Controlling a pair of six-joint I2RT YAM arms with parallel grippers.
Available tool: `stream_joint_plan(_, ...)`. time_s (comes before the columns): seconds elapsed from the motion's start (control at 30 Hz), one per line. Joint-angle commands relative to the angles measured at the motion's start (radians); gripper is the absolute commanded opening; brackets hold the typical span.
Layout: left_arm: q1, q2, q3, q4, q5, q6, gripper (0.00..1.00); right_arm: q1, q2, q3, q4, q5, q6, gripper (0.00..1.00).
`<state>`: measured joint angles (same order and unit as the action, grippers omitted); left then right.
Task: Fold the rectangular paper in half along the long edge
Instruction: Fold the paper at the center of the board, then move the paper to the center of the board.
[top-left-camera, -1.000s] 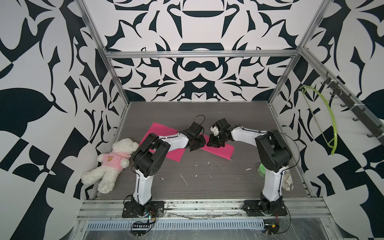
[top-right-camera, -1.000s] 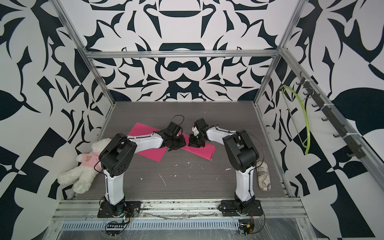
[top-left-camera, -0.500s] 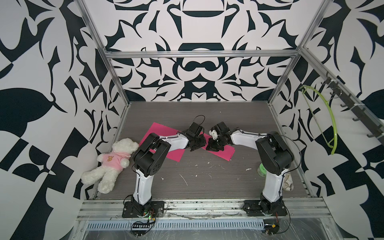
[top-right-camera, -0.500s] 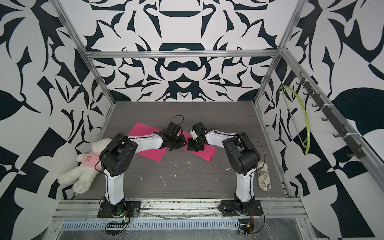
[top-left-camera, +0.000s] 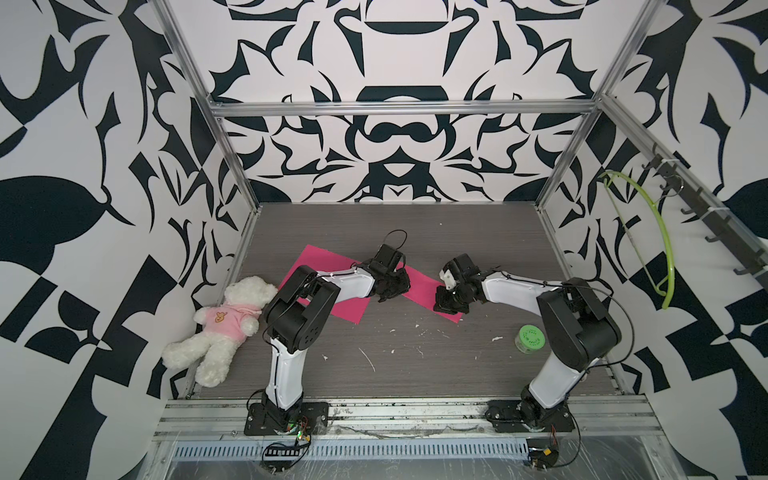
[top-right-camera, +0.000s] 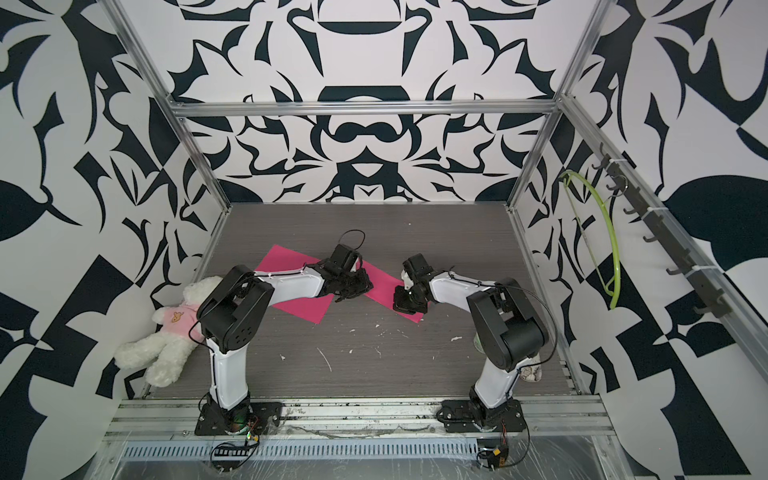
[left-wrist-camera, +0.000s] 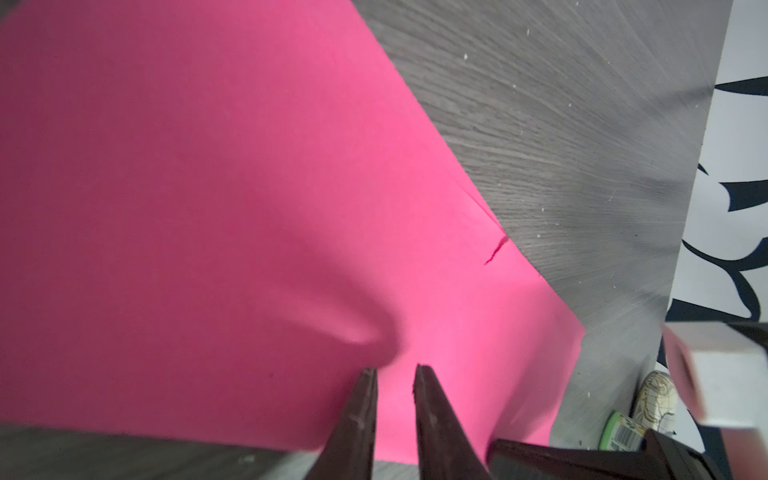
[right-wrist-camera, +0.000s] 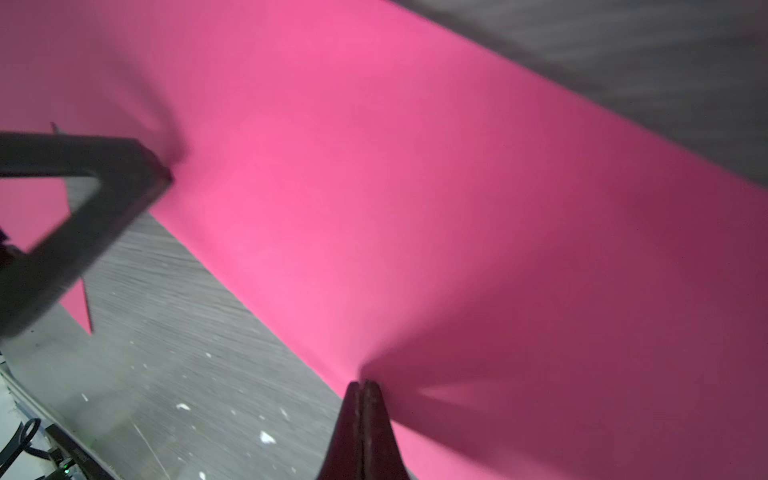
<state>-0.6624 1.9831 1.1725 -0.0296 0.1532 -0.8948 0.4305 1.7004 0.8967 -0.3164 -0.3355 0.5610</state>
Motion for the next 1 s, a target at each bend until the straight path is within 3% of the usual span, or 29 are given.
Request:
stream_joint_plan(0.0, 0.03, 0.031, -0.052, -0.128, -0.073, 0.022, 0.22, -0.023, -0.05, -0.047, -0.095, 0.045, -0.026, 0.02)
stream_joint_plan(0.4, 0.041, 0.024, -0.054, -0.128, -0.069, 0.027, 0.22, -0.129, -0.191, -0.144, -0.23, 0.101, -0.068, 0.0)
stream_joint_plan(0.63, 0.04, 0.032, -0.023, -0.13, -0.053, 0.042, 0.23, -0.147, -0.271, -0.107, -0.229, 0.089, -0.088, 0.0)
stream_joint_plan(0.97, 0.111, 0.223, 0.292, -0.258, -0.026, 0.116, 0.26, -0.064, -0.327, -0.03, -0.201, 0.108, -0.098, 0.15)
